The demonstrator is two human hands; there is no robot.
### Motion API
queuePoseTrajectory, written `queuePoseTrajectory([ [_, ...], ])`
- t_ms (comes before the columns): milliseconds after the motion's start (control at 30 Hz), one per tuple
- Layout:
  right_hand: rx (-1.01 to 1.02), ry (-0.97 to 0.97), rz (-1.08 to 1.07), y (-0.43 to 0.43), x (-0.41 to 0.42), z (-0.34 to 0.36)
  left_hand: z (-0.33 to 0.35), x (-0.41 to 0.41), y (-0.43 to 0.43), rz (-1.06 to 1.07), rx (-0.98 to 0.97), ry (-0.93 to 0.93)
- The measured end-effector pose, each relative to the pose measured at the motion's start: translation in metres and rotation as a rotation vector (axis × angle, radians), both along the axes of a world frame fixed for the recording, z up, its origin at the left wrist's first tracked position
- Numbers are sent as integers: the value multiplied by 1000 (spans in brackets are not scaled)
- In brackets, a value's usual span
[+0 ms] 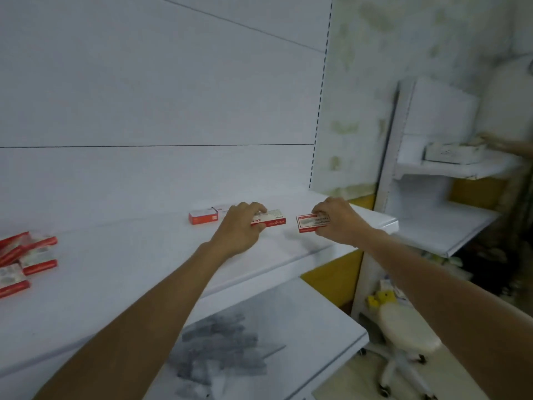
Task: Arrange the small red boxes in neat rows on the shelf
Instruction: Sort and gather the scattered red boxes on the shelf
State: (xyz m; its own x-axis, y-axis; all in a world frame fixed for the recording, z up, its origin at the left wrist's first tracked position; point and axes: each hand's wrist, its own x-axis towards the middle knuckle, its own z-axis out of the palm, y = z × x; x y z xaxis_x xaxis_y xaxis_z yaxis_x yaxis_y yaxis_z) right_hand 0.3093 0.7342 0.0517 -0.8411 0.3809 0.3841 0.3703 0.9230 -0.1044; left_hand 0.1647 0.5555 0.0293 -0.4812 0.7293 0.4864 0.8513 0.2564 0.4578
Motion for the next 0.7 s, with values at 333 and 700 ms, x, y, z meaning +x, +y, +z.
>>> queuePoseTrajectory([
  [333, -64, 60, -150, 116, 9, -12, -7, -5, 121, -44, -69, 32],
  [700, -155, 147, -81, 207, -90, 6, 12, -76, 204, -12, -98, 108],
])
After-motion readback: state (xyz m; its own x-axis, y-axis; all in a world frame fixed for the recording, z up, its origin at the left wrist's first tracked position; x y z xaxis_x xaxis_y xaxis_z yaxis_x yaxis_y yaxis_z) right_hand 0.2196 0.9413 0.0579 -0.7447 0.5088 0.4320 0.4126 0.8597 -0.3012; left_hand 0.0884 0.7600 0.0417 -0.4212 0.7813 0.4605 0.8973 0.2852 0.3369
